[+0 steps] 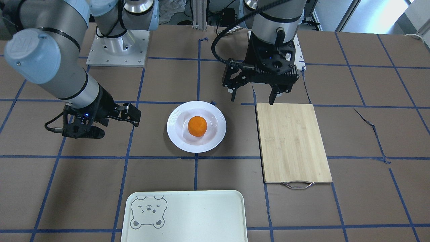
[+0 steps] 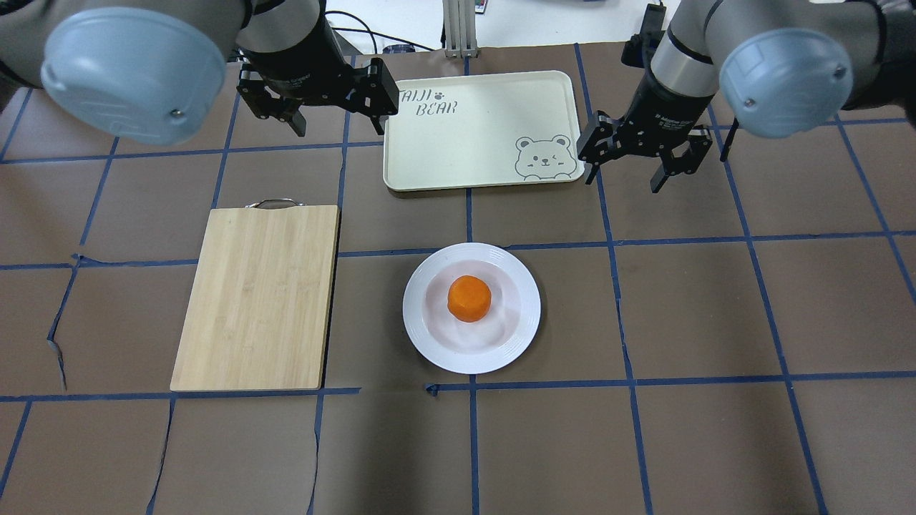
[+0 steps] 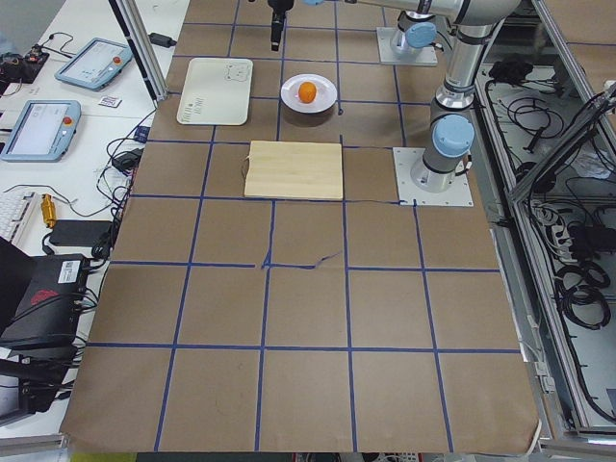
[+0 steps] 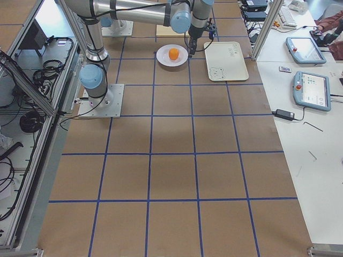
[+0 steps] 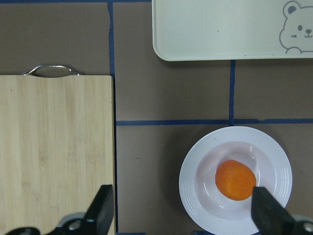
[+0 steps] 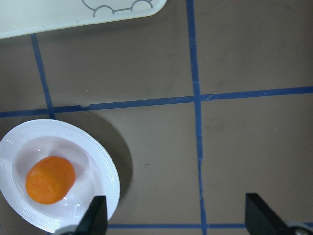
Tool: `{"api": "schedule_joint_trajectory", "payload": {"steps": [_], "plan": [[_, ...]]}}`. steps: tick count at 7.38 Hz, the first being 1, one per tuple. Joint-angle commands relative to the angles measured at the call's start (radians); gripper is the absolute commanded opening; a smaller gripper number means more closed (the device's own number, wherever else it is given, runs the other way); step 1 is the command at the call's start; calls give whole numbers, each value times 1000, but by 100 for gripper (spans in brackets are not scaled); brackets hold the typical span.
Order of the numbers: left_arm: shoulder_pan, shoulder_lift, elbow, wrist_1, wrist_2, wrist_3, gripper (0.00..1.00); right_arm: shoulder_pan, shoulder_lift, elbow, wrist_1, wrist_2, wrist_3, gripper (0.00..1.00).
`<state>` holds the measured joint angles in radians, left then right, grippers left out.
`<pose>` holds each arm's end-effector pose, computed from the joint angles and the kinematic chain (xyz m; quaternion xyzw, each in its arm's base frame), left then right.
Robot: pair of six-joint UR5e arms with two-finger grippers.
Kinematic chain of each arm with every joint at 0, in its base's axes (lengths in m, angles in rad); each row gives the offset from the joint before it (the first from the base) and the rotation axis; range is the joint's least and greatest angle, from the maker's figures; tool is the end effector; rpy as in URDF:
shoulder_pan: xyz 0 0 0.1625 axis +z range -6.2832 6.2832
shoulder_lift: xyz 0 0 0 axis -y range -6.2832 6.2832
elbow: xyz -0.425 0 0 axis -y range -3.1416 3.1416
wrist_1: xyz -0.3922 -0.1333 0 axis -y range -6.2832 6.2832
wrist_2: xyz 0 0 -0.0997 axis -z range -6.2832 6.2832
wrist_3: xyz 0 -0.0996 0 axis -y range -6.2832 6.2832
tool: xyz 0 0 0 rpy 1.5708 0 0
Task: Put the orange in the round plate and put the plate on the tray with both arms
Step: 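Move the right gripper to the plate rim while the left gripper withdraws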
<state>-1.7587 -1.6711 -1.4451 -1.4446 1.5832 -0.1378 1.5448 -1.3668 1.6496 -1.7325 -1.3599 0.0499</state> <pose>-0.2321 -0.5139 0.5119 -0.0245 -0.9968 0.0757 0.0062 0.1398 -0.5537 0.3605 0.0440 0.9917 0.0614 0.1043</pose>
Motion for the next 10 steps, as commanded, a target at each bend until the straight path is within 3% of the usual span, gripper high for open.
{"api": "schedule_joint_trajectory", "payload": {"steps": [1,2,6,8,10], "plan": [[39,42,-40,-2,6,26,100,0,40,172,-222,163,-51,100],[92,66,-34,-91,-8,33,100,-2,49,240,-340,210,-56,100],[173,94,-52,-95,-11,156,100,8,87,424,-644,214,-143,100],[173,94,-55,-95,-12,155,100,12,110,453,-683,264,-150,93],[173,94,-55,-95,-12,155,100,34,121,460,-687,308,-150,93]]}}
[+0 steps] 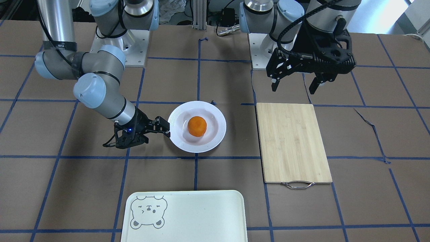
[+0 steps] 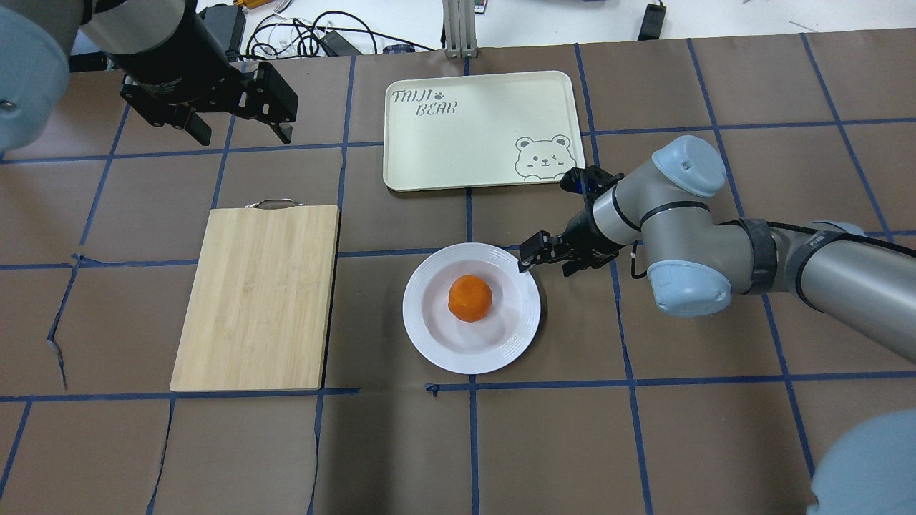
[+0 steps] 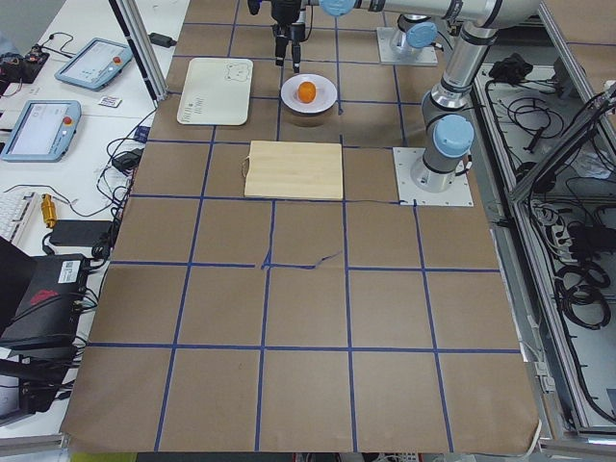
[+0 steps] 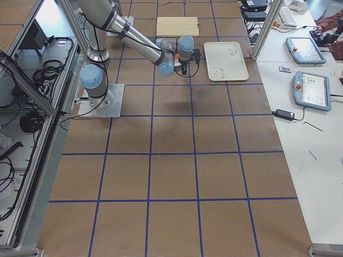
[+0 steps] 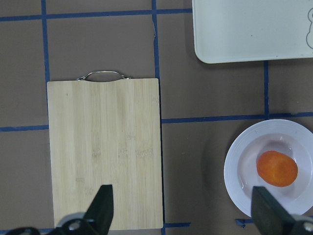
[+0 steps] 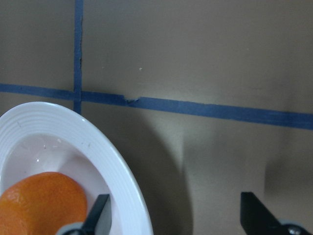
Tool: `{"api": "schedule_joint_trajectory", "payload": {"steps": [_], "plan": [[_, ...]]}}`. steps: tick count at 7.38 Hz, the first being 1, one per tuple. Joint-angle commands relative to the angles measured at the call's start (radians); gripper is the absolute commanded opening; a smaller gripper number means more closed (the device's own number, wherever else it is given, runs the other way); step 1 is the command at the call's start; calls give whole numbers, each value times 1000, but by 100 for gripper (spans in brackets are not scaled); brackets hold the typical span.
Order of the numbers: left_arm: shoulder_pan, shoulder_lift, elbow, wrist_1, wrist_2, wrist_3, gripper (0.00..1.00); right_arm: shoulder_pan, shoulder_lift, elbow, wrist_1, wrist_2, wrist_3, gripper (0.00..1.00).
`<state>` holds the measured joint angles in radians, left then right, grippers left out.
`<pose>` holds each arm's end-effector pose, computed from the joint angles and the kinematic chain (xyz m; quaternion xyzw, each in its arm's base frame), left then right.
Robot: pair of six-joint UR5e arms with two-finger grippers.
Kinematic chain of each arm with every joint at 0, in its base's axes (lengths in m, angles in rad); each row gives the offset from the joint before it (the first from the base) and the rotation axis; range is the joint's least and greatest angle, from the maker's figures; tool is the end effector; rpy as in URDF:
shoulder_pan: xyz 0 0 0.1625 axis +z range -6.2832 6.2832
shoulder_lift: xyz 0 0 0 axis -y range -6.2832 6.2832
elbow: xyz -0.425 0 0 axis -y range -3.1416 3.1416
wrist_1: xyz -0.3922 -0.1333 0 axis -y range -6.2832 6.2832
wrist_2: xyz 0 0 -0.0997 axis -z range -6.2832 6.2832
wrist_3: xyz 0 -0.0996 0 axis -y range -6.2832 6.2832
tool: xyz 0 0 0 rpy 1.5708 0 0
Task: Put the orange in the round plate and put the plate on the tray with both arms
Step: 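Move the right gripper to the plate rim while the left gripper withdraws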
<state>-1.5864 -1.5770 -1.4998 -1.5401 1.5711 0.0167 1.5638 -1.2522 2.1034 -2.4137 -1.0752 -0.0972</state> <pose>-0.1411 -0.5006 0.5232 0.0161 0.9987 -0.0477 0.0002 0.1772 -0.4918 0.1827 -0.0427 0.9685 -0.0088 0.2451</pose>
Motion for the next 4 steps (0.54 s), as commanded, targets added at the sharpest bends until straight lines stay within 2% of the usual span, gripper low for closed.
{"api": "schedule_joint_trajectory", "payload": {"steps": [1,2,4], "plan": [[0,3,1,0,1,2,100,39,13,6,-8,24,1,92],[0,3,0,0,1,2,100,60,23,6,-30,26,4,91],[0,3,0,-2,1,2,100,64,31,10,-41,23,5,65]]}}
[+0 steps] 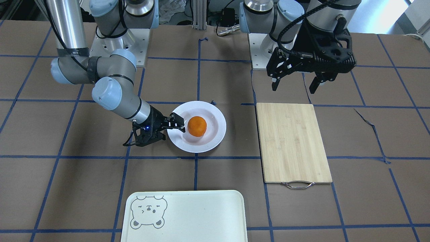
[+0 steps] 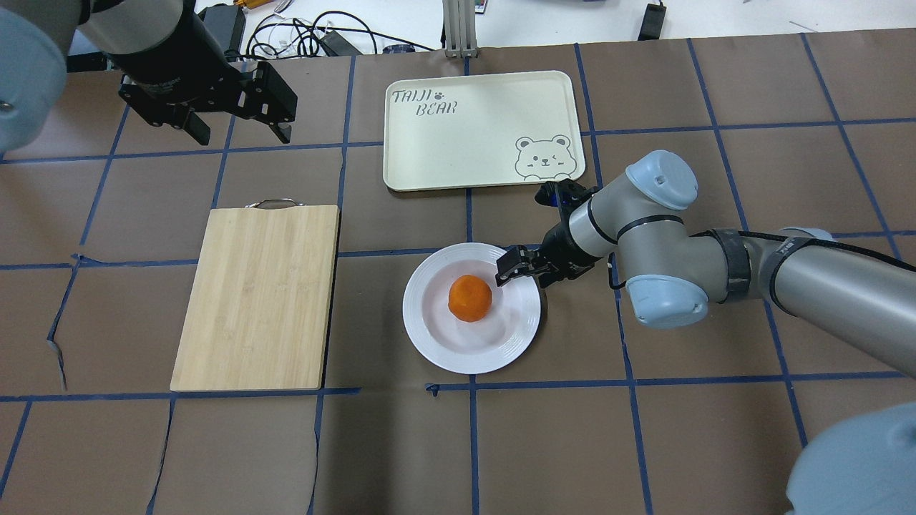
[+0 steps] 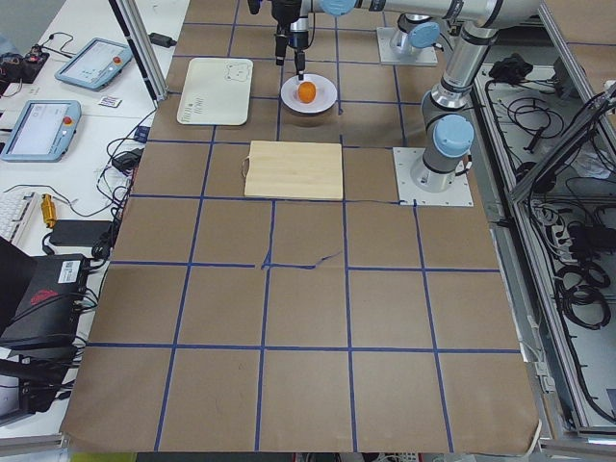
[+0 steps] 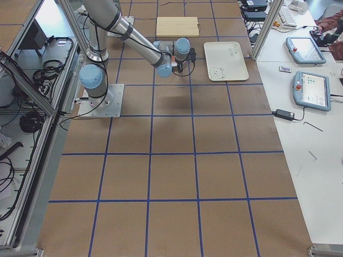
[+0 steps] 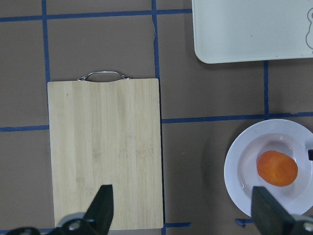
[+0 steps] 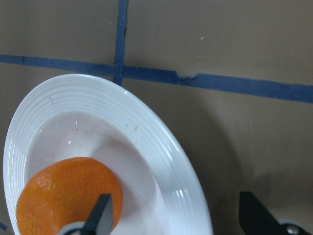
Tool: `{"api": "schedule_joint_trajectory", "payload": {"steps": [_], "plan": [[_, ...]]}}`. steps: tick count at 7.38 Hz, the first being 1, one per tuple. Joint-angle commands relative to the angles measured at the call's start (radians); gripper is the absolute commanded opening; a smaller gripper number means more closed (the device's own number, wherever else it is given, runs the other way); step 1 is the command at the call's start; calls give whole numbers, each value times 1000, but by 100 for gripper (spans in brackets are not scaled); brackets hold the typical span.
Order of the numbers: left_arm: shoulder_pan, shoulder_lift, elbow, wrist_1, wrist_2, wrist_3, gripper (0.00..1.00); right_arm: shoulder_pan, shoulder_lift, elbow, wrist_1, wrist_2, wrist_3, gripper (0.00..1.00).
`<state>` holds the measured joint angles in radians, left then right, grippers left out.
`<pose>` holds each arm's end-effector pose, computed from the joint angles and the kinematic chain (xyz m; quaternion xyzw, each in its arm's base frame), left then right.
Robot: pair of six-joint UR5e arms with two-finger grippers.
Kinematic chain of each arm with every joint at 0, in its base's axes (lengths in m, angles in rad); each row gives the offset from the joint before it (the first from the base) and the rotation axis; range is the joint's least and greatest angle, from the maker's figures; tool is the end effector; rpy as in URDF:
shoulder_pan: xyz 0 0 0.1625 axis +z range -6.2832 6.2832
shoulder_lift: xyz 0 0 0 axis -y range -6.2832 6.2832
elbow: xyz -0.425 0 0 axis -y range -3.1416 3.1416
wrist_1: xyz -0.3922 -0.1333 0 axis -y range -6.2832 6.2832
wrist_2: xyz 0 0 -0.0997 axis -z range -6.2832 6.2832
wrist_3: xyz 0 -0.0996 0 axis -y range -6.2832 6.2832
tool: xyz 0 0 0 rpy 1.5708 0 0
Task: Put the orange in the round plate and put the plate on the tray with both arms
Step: 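Grip the white plate rim with the right gripper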
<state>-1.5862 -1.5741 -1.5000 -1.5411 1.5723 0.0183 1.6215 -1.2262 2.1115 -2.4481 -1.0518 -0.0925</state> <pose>-0.1409 -0.4995 0.5245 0.0168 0.9987 -0.0486 0.0008 0.2073 -0.4810 0.1716 -0.0681 0.9641 -0.0015 0.2566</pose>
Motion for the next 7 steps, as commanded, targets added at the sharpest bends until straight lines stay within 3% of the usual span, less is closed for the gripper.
{"api": "schedule_joint_trajectory", "payload": {"steps": [1,3,5,7], "plan": [[2,0,0,-4,0,0,100,6,5,2,-6,-2,0,62],[2,11,3,-36,3,-1,100,6,7,8,-3,-2,5,51],[5,11,1,-36,2,2,100,9,5,18,-6,-7,11,23],[8,11,1,-36,0,0,100,9,-1,19,-6,-10,10,4]]}}
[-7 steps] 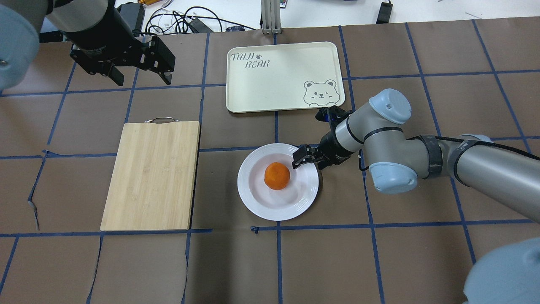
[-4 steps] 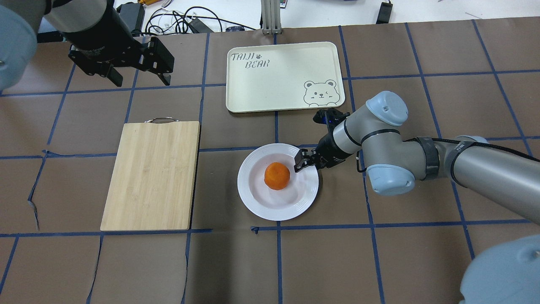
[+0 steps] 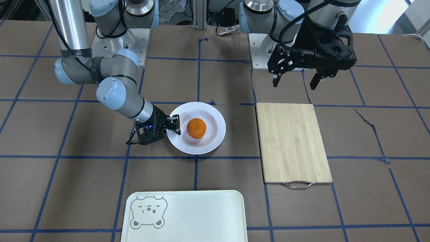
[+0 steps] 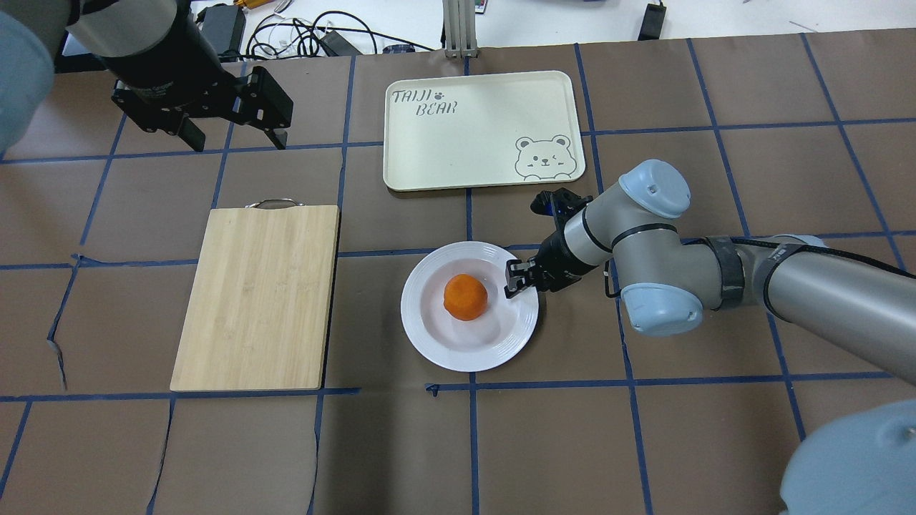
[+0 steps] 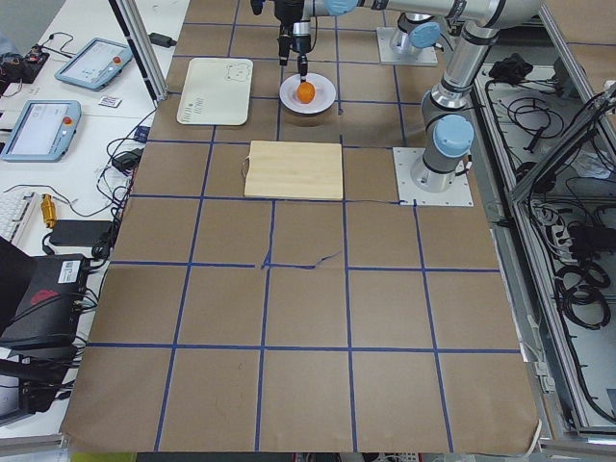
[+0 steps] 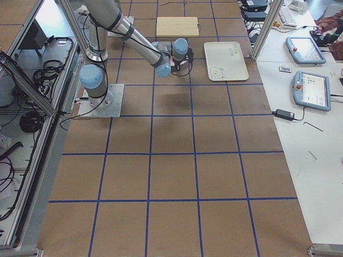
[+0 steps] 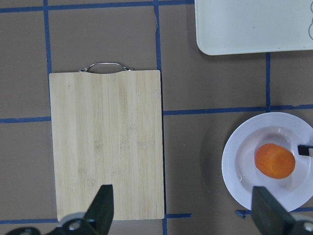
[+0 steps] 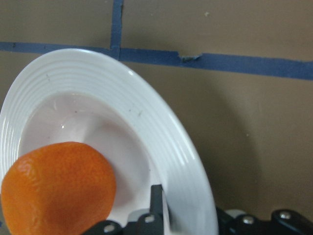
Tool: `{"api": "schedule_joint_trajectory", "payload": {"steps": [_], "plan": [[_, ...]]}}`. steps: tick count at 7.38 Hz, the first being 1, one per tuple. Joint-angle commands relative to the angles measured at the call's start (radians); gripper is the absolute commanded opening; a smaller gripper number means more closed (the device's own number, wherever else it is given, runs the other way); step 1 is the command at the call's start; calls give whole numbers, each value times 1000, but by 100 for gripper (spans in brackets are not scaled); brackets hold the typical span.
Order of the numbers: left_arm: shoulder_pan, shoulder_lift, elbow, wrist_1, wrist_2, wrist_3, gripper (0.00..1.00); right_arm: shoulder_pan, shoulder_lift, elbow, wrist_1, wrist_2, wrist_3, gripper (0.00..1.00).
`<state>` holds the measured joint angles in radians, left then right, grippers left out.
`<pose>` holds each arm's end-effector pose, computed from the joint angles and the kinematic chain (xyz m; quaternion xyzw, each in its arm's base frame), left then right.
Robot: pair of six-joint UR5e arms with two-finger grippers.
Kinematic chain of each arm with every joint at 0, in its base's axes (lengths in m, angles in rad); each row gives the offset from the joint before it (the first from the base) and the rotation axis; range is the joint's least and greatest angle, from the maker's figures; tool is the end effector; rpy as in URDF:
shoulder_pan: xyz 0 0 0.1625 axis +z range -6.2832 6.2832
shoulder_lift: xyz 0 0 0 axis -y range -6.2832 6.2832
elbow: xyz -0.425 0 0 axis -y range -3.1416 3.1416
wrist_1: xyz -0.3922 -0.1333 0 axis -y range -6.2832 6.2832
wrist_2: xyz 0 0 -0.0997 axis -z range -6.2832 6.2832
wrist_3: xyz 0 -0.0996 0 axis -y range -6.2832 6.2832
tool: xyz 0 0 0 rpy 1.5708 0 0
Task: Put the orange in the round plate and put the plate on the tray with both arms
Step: 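Grip the white plate rim with the right gripper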
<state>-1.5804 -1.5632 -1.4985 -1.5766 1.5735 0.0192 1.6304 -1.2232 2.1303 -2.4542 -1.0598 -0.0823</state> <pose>-0.1378 -0.4932 0.5268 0.0143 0.9992 -0.0370 0.0015 0.2105 -0.4723 0.1639 -0.0656 0.9652 0.0086 0.2528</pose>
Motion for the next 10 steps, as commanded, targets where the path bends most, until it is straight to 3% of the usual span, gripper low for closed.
{"api": "schedule_joint_trajectory", "payload": {"steps": [1,4,9,10], "plan": [[0,0,0,0,0,1,100,-4,-13,-6,0,0,-2,0],[2,0,0,0,0,-1,100,-17,-15,-16,1,20,-2,0],[2,2,1,0,-1,-1,100,-107,-6,-56,12,231,3,0],[3,2,0,0,-1,-1,100,-115,11,-99,9,263,40,0]]}}
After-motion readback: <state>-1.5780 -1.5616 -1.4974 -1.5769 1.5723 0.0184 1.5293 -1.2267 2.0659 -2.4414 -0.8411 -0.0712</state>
